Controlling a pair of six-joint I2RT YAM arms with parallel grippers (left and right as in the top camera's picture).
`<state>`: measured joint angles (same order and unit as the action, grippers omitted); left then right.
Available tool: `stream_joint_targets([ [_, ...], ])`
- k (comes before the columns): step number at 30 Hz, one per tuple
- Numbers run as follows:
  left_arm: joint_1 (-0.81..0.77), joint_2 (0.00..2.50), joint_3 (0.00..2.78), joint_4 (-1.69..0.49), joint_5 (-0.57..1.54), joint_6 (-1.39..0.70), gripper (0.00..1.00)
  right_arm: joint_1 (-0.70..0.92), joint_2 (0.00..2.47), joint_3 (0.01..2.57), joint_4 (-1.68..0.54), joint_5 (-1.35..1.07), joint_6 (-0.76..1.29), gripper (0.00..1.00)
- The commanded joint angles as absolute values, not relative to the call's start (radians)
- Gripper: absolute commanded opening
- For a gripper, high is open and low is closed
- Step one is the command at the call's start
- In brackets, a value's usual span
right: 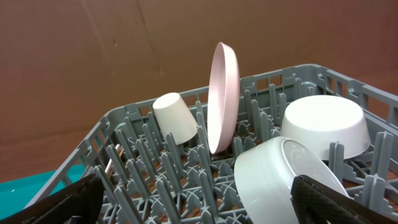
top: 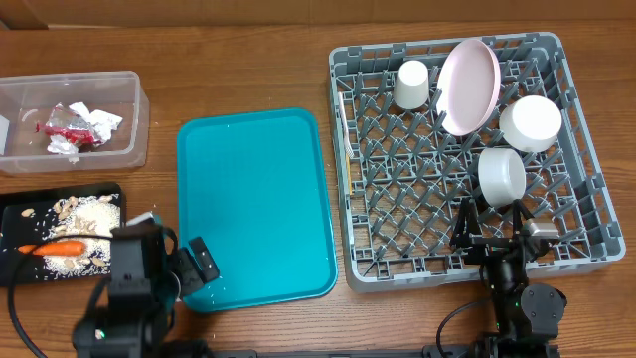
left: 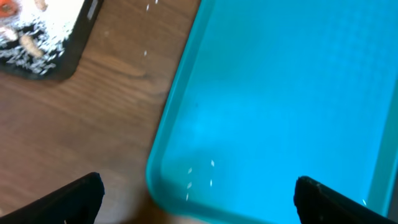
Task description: Sort waste into correct bins and load items into the dishwasher rack
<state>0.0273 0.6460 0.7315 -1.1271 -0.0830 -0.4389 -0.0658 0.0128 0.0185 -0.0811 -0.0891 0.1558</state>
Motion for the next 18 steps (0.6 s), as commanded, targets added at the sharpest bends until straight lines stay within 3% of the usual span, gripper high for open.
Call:
stream_joint_targets([
  [1,0.022,0.555,0.637,-1.009,-0.050,-0.438,1.00,-0.074,0.003,0.008,-0.076,-0.083,0.149,1.00],
  [7,0.006,0.365,0.434,-0.545,0.252,-0.136,1.00,-0.074,0.003,0.008,-0.076,-0.083,0.149,1.00],
  [12,0.008,0.216,0.293,-0.335,0.215,-0.183,1.00,-0.074,0.003,0.008,-0.076,-0.083,0.149,1.00],
  [18,0.008,0.064,0.192,-0.273,0.075,-0.241,1.00,-0.074,0.003,0.008,-0.076,-0.083,0.149,1.00],
])
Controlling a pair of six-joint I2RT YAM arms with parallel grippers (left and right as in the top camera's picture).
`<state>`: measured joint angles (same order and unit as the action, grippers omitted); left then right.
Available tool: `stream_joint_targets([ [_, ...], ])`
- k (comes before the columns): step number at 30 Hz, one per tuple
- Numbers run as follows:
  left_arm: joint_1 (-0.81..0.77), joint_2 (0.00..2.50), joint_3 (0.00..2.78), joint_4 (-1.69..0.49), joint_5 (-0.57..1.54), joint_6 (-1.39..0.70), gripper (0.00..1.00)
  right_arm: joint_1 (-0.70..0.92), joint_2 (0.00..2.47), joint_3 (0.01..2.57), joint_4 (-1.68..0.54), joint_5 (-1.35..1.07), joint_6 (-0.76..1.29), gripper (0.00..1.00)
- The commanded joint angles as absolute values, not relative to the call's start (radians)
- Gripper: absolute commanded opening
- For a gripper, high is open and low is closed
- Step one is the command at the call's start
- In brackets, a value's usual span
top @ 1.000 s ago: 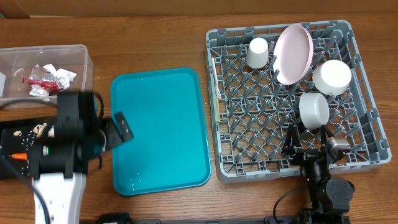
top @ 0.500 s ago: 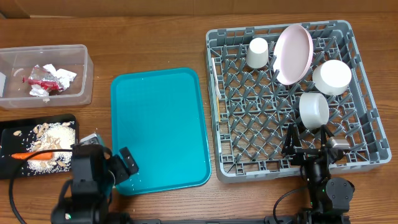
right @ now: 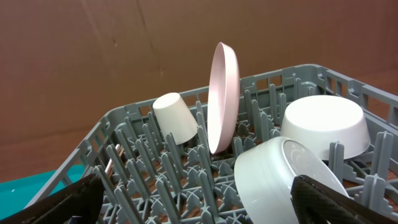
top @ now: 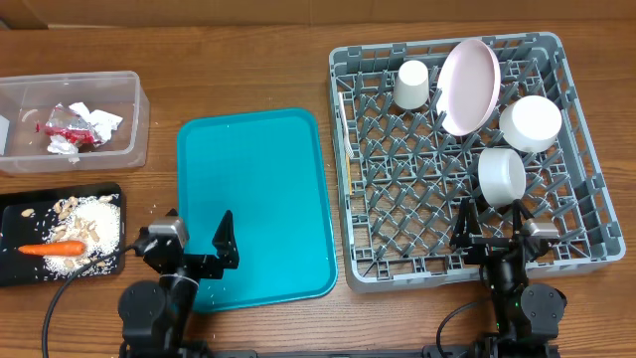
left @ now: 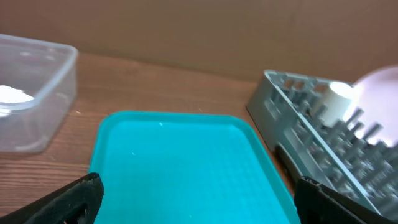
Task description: Sort waste into correct bins and load items into the dishwasher rack
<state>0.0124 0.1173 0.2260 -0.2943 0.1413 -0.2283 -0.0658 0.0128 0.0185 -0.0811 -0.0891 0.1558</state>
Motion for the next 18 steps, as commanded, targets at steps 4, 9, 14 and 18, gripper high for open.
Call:
stream_joint_targets([
  [4,0.008,0.002,0.115,-0.177,0.075,-0.240,1.00,-0.074,0.003,0.008,-0.076,-0.083,0.149,1.00],
  [9,0.009,0.003,0.031,-0.041,0.078,-0.251,1.00,-0.074,0.003,0.008,-0.076,-0.083,0.149,1.00],
  [14,0.021,0.003,0.005,-0.039,0.078,-0.242,1.00,-0.074,0.003,0.008,-0.076,-0.083,0.149,1.00],
  [18,0.038,0.003,0.005,-0.071,0.078,-0.208,1.00,-0.074,0.003,0.008,-0.076,-0.083,0.149,1.00],
])
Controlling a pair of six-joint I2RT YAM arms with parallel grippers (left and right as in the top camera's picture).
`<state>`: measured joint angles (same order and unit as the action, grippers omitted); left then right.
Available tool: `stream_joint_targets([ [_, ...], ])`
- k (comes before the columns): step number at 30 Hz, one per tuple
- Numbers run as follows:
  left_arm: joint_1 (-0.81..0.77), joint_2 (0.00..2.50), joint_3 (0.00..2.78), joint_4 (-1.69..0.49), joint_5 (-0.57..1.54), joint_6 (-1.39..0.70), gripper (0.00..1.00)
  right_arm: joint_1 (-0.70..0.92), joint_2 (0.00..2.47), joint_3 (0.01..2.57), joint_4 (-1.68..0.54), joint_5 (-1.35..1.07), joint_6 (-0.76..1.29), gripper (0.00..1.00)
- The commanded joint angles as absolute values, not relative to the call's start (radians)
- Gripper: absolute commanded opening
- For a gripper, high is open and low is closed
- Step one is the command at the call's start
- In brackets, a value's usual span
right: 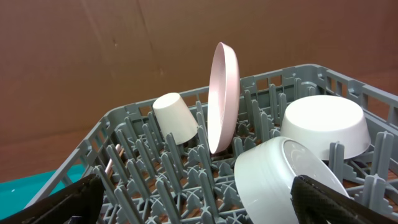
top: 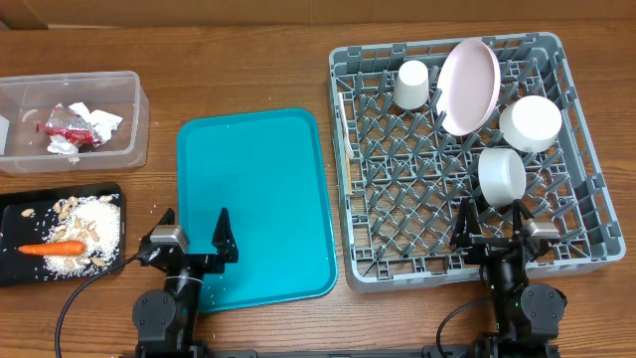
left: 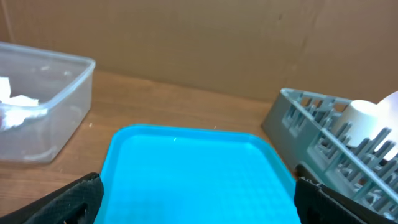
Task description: Sort waste into correct bins and load items into the dishwasher rack
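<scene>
The grey dishwasher rack (top: 581, 234) holds a white cup (top: 410, 84), a pink plate (top: 468, 84) on edge and two white bowls (top: 530, 122) (top: 501, 174). A bare teal tray (top: 254, 204) lies at the middle. The clear bin (top: 75, 88) holds crumpled wrappers (top: 78, 126). The black tray (top: 12, 205) holds rice and a carrot (top: 62, 249). My left gripper (top: 191, 244) is open at the teal tray's near-left corner, empty. My right gripper (top: 494, 229) is open at the rack's near edge, empty, its jaws wide in the right wrist view (right: 198, 202).
In the left wrist view the teal tray (left: 193, 168) stretches ahead, with the clear bin (left: 50, 112) at the left and the rack (left: 336, 149) at the right. A brown cardboard wall stands behind the table.
My left gripper has shifted slightly left and settled at the teal tray's near-left corner. The right arm and everything on the table stayed put.
My left gripper first pointed down at the teal tray's near-left corner beside the black tray. Then it sat level, facing across the teal tray, and it rests there now. The right gripper stayed open at the rack's near edge throughout.
</scene>
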<state>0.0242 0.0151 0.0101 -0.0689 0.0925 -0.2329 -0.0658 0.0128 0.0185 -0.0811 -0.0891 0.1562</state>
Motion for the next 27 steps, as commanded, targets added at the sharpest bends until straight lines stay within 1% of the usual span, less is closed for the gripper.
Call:
stream_joint_targets([
  [1,0.042,0.003,0.005,-0.072,0.075,-0.205,1.00,-0.074,0.003,0.008,-0.076,-0.083,0.149,1.00],
  [27,0.054,0.004,0.005,-0.071,0.075,-0.205,1.00,-0.074,0.003,0.008,-0.076,-0.083,0.149,1.00],
])
